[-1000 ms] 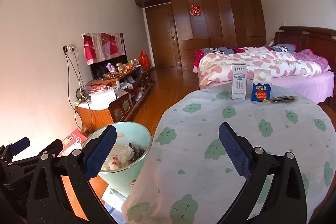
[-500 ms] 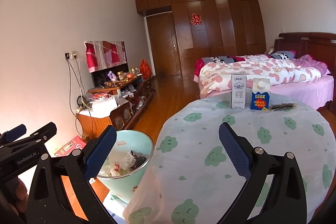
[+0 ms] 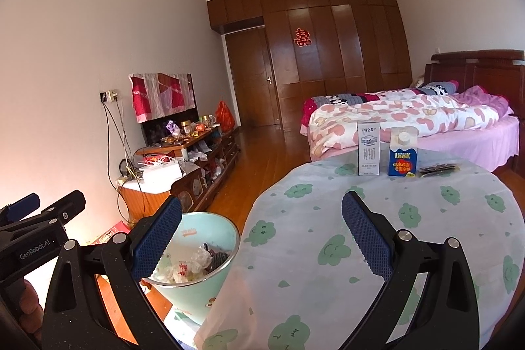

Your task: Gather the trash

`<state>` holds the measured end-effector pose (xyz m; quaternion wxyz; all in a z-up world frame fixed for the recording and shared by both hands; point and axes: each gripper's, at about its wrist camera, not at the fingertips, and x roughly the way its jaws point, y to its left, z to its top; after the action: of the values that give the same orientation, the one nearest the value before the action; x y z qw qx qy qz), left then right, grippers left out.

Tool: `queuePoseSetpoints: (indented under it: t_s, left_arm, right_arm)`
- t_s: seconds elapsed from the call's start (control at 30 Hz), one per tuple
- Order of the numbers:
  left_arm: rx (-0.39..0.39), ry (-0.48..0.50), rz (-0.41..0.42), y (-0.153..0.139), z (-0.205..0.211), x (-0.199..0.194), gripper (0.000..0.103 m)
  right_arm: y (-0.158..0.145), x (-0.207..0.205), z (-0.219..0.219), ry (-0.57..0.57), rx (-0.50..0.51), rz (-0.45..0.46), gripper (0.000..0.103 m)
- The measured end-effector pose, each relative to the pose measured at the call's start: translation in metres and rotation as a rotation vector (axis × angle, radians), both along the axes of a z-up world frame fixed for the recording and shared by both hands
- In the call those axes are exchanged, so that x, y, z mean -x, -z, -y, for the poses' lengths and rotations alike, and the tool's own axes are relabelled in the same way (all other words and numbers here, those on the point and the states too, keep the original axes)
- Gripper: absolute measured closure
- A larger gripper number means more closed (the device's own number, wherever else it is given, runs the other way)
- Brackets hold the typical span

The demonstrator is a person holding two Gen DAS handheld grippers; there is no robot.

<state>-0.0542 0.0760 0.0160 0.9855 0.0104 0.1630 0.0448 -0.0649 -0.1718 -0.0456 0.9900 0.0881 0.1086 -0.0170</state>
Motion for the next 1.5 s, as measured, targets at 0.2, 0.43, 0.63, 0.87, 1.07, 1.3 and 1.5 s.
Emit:
queuePoseSetpoints:
  t_s: [0.2,0.43,0.63,0.87,1.07,1.3,1.5]
  left_arm:
    - [0.015,0.025,0.012,0.001,0.002,-0.001,0.006]
    - [0.03,0.031,-0.003,0.004,0.002,-0.005,0.006]
    - [0.054,0.01,-0.044,0.013,-0.003,-0.018,0.006]
    - [0.05,-0.04,-0.153,0.04,-0.019,-0.045,0.006]
    - [0.085,-0.09,-0.202,0.05,-0.044,-0.064,0.006]
    - [0.104,-0.158,-0.216,0.06,-0.066,-0.079,0.006]
    - [0.127,-0.211,-0.23,0.066,-0.087,-0.084,0.006]
  right_arm:
    - [-0.002,-0.003,0.006,0.031,-0.002,-0.019,0.007]
    - [0.002,-0.021,0.036,0.164,-0.04,-0.09,0.005]
    - [0.021,-0.073,0.112,0.369,-0.047,-0.275,0.005]
    - [0.064,-0.142,0.231,0.497,-0.094,-0.582,0.005]
    - [0.083,-0.176,0.276,0.532,-0.111,-0.687,0.005]
    - [0.081,-0.176,0.271,0.532,-0.11,-0.685,0.005]
    - [0.082,-0.178,0.275,0.533,-0.111,-0.687,0.005]
